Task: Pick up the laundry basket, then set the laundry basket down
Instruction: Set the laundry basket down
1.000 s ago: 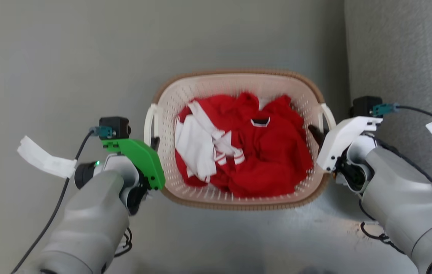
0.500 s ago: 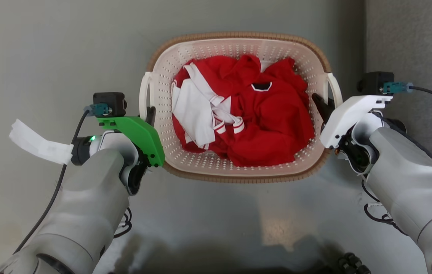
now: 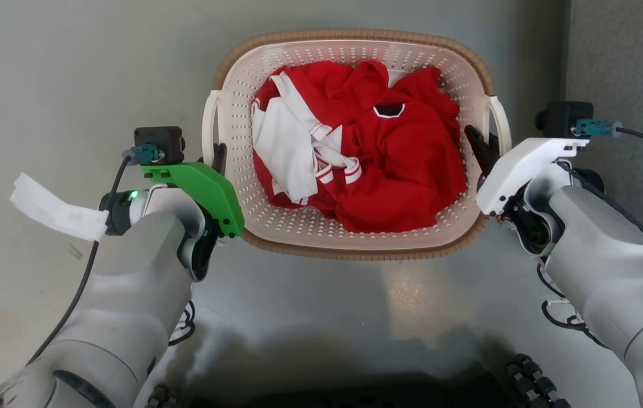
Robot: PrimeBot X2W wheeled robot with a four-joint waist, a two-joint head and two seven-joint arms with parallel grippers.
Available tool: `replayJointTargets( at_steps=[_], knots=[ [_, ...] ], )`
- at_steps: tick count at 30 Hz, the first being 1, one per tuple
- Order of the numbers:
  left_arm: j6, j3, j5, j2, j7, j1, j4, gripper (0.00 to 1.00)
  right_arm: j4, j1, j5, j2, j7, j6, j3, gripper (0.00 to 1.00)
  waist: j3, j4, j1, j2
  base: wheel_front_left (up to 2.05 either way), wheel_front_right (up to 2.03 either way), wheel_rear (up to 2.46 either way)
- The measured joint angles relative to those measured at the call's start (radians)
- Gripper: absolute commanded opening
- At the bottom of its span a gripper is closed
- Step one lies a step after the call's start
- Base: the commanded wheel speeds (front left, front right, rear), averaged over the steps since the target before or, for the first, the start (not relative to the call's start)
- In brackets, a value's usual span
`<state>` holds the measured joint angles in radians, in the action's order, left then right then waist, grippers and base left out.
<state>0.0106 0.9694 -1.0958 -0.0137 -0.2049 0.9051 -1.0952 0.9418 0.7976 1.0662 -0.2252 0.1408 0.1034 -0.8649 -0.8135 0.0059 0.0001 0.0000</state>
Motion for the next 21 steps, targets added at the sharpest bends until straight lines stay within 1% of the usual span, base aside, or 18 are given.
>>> replayJointTargets(
  at_steps=[4, 8, 21],
  knots=[
    [-0.011, 0.003, 0.000, 0.000, -0.007, 0.002, 0.002, 0.00, -0.005, 0.003, 0.006, -0.007, 0.009, 0.000, -0.011, 0.00, -0.019, 0.003, 0.0000, 0.0000, 0.00, 0.00, 0.00],
    [-0.012, 0.008, -0.001, 0.001, -0.015, 0.006, 0.009, 0.00, -0.009, 0.010, 0.018, -0.018, 0.022, 0.000, -0.024, 0.00, -0.036, 0.010, 0.0000, 0.0000, 0.00, 0.00, 0.00],
    [-0.020, 0.028, -0.016, 0.000, -0.017, 0.007, 0.020, 0.00, -0.009, 0.014, 0.041, -0.026, 0.035, 0.000, -0.050, 0.00, -0.045, 0.016, 0.0000, 0.0000, 0.00, 0.00, 0.00]
  ],
)
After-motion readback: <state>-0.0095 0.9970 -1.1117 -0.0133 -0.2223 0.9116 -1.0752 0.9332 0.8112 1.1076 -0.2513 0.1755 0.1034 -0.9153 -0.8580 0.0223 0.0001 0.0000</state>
